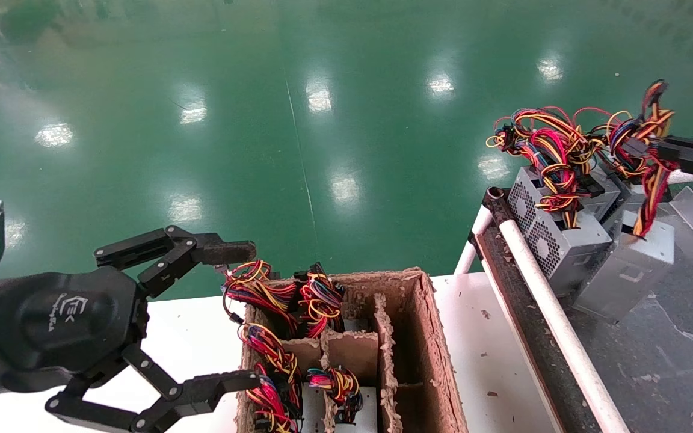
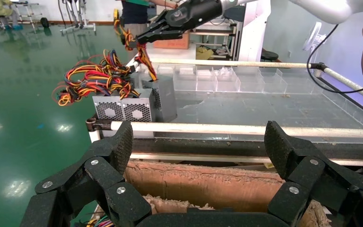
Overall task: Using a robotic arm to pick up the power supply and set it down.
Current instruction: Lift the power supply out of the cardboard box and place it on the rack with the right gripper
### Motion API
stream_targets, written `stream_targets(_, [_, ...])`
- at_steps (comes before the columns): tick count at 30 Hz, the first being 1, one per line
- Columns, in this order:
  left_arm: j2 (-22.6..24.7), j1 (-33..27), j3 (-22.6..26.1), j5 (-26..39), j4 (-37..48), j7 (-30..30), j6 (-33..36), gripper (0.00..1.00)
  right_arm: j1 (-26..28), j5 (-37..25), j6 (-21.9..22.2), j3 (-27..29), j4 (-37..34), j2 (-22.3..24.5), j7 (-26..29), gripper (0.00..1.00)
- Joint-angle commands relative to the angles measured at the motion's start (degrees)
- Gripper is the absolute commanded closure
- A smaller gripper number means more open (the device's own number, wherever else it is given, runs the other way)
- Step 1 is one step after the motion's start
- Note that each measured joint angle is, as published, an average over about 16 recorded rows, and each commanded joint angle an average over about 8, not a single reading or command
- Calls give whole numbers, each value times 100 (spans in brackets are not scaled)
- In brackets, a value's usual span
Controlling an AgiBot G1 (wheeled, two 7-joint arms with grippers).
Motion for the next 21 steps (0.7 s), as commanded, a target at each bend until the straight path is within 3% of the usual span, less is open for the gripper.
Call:
stream_targets(1, [0,0,0,0,0,0,0,0,306,-177,-56,-158,-124,-136,25,100])
stream_targets(6, [0,0,1,0,0,0,0,0,893,-467,-284,-408,-518,-416,-106,100])
stream_targets(7, [0,0,1,0,0,0,0,0,990,-509,-328,-446,-594,-462,-134,94])
stream_targets(14, [0,0,1,-1,0,1,0,0,1455,-724,-544,-626,-1041,-670,-289,7])
stream_targets(15, [0,0,1,-1,0,1,0,0,1494,-744,-563,-642,-1091,-687,-305,0])
stream_targets(21, [-1,0,2,-1,0,1,-1,0,1666,-813,-687,-702,-1316,-737,-397,0])
